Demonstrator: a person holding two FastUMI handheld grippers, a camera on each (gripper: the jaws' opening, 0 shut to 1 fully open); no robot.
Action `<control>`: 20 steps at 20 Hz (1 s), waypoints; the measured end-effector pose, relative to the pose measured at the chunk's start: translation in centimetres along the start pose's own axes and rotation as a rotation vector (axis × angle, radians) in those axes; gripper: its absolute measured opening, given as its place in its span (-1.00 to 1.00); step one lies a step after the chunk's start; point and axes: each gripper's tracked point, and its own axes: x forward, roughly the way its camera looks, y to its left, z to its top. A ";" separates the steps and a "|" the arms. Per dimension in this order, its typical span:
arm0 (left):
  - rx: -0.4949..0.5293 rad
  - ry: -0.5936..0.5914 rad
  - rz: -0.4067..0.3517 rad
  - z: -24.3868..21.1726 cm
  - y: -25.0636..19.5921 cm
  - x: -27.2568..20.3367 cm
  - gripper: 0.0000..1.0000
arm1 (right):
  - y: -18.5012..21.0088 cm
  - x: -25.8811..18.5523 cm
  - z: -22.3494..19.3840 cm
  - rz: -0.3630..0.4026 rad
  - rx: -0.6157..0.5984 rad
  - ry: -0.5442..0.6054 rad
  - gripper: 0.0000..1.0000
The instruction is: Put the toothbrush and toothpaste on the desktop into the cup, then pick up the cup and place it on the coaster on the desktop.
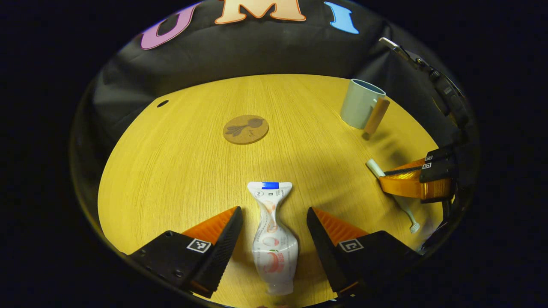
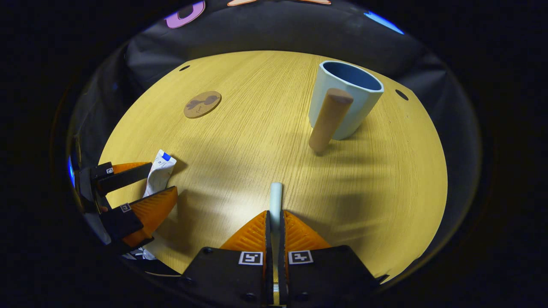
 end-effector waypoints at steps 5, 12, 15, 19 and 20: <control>-0.038 0.020 0.023 0.3 0.6 0.1 0.46 | 0.0 0.0 0.0 0.005 -0.009 -0.007 -0.85; -0.074 -0.015 0.022 1.2 1.1 0.4 -0.67 | 0.0 0.0 0.0 -0.006 -0.015 -0.024 -0.85; -0.064 -0.038 0.027 1.3 0.9 0.3 -0.89 | 0.0 0.1 0.0 -0.008 -0.017 -0.051 -0.85; -0.085 -0.061 0.002 1.8 0.8 0.3 -0.99 | 0.1 0.0 0.1 0.011 0.029 -0.087 -0.85; -0.093 -0.073 -0.008 2.0 0.7 0.2 -0.98 | 0.1 0.0 0.2 0.013 0.039 -0.090 -0.86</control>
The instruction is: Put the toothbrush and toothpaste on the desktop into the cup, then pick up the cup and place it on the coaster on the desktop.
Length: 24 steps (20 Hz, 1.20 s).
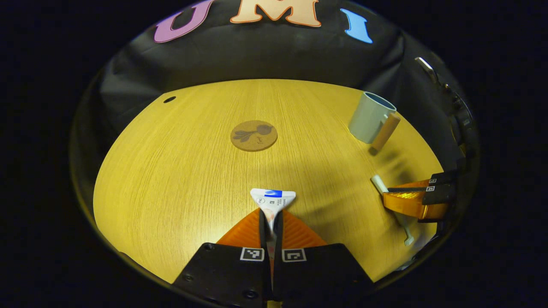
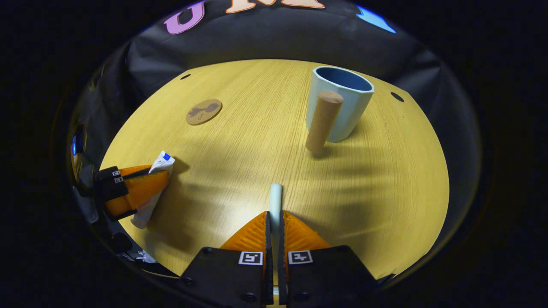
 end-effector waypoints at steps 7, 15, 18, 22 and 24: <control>0.020 -0.082 -0.001 2.9 0.0 -1.8 -0.99 | 0.9 -1.0 1.3 0.037 0.026 -0.081 -0.86; 0.041 -0.195 -0.015 7.1 -0.5 -4.9 -1.00 | 1.0 -3.9 4.5 0.059 0.068 -0.181 -0.87; 0.036 -0.246 -0.014 8.7 -0.5 -6.4 -0.96 | 0.9 -5.2 6.4 0.072 0.084 -0.233 -0.85; 0.035 -0.283 -0.005 10.6 -0.3 -7.5 -1.00 | 1.0 -6.9 9.3 0.100 0.108 -0.316 -0.86; 0.035 -0.294 -0.002 11.4 -0.3 -8.0 -1.00 | 1.0 -7.7 11.3 0.116 0.115 -0.355 -0.86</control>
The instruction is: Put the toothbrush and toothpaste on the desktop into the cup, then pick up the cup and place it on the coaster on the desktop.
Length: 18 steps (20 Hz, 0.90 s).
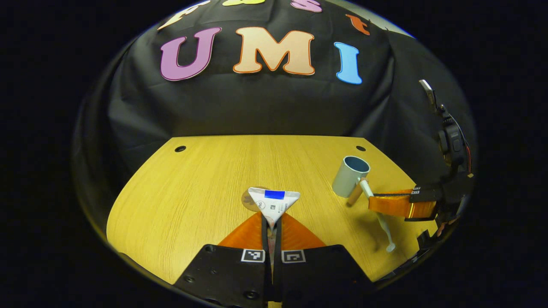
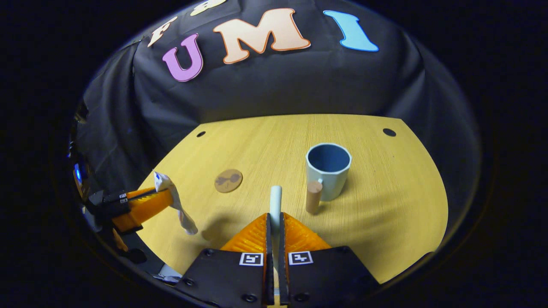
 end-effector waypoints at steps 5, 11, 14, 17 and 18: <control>-0.012 -0.019 -0.008 1.2 -0.6 -1.1 -1.00 | 0.2 -0.2 6.9 0.038 0.037 -0.149 -0.86; -0.043 -0.035 0.000 2.3 -1.0 -1.8 -1.00 | -1.9 1.3 13.7 0.039 0.076 -0.298 -0.86; -0.062 -0.031 0.012 2.3 -1.1 -2.2 -1.00 | -3.7 2.8 16.8 0.022 0.109 -0.364 -0.87; -0.072 -0.035 0.033 2.8 -1.1 -2.4 -1.00 | -5.3 4.2 18.7 0.006 0.132 -0.404 -0.87; -0.075 -0.037 0.040 2.8 -1.0 -2.6 -1.00 | -5.8 4.8 19.1 -0.004 0.135 -0.418 -0.87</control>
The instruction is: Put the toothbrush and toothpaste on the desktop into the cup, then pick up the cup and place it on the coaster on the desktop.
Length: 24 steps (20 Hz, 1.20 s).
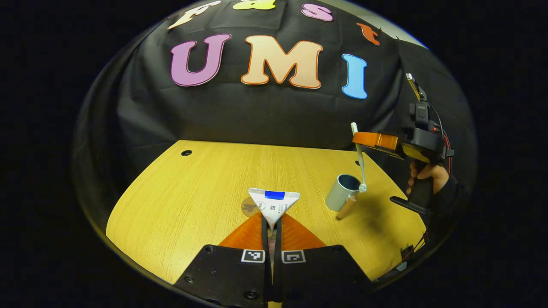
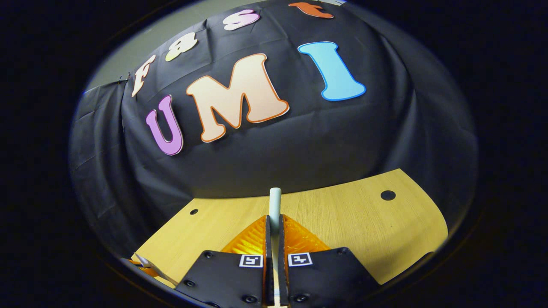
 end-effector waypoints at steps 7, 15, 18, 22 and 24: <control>0.005 0.000 0.038 0.4 -0.2 -0.1 -0.98 | -1.8 2.9 -0.2 -0.044 -0.082 -0.046 -0.87; 0.011 -0.010 0.022 1.4 -1.3 0.7 -1.00 | -2.0 1.9 -2.5 -0.052 -0.146 -0.037 -0.60; 0.019 -0.014 -0.002 1.9 -2.2 1.3 -1.00 | -2.0 0.2 -3.3 -0.037 -0.146 -0.041 0.36; 0.035 -0.035 -0.049 3.3 -3.9 2.2 -1.00 | -3.7 -1.7 -3.3 -0.078 -0.166 -0.058 0.99; 0.041 -0.053 -0.080 4.2 -5.2 3.1 -1.00 | -4.5 -3.0 -3.3 -0.093 -0.170 -0.060 0.97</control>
